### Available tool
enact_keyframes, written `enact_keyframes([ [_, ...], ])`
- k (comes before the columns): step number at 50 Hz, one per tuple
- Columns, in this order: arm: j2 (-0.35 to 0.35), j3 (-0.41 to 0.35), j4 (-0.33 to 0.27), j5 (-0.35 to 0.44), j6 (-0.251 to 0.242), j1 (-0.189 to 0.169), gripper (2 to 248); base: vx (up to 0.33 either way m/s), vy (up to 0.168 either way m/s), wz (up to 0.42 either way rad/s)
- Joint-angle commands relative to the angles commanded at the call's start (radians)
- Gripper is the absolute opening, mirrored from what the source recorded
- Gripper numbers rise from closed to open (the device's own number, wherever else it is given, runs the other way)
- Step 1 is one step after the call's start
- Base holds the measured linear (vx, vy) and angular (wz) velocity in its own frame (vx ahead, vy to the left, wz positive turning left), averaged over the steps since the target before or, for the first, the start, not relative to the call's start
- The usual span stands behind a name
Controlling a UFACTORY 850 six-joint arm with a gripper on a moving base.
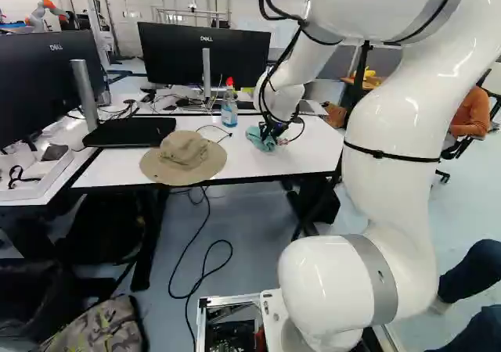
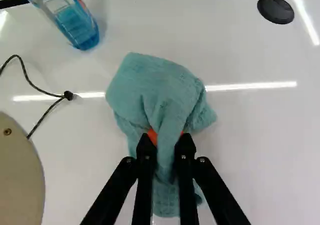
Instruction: Clean the table with the green towel
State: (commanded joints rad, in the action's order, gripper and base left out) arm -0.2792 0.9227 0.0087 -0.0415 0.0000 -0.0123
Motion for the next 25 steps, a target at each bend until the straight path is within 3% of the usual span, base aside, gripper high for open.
enact_keyframes([
  [14, 0.014, -0.017, 0.000, 0.000, 0.000, 0.042, 51, 0.000, 0.000, 0.000],
  [25, 0.056, -0.067, 0.000, 0.000, 0.000, 0.055, 51, 0.000, 0.000, 0.000],
])
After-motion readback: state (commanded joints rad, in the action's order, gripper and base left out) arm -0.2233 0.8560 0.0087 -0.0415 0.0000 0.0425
